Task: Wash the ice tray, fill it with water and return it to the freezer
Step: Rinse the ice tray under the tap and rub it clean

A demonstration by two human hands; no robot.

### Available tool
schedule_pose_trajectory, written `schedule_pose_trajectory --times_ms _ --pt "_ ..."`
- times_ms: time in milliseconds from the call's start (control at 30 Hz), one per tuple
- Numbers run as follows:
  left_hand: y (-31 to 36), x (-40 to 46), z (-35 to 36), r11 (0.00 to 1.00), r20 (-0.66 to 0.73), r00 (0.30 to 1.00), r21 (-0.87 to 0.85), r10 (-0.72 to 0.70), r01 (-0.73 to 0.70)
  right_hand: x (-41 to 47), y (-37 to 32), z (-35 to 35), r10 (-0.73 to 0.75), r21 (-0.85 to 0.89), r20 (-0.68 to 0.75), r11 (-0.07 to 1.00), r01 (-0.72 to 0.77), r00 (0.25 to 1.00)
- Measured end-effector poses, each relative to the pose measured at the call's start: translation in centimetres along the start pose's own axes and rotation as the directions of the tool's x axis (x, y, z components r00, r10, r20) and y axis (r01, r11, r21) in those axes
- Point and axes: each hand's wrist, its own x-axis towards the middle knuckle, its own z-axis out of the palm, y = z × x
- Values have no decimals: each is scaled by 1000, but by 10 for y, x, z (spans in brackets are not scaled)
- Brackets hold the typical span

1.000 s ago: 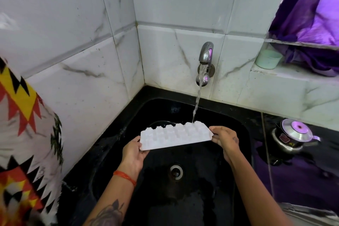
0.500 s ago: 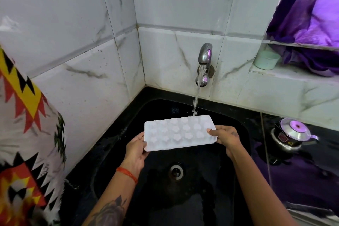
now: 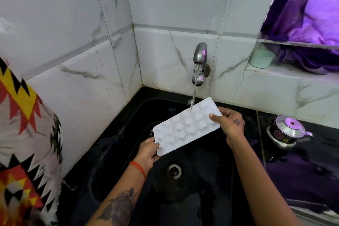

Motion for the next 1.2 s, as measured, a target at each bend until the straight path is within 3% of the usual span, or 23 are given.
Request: schedule_pose_trajectory --times_ms 333,700,967,1200 --pt "7 -6 26 995 75 997 97 16 -24 2 -5 -18 10 58 -161 998 -1 987" --pt "18 -10 40 989 118 984 40 134 -139 10 28 -33 202 135 -328 977 -166 923" --pt "16 -10 41 986 110 981 37 160 -165 5 38 -33 256 120 -313 966 -229 915" --pt "10 -8 32 987 72 988 73 136 -141 2 35 -22 158 113 -287 985 -131 945"
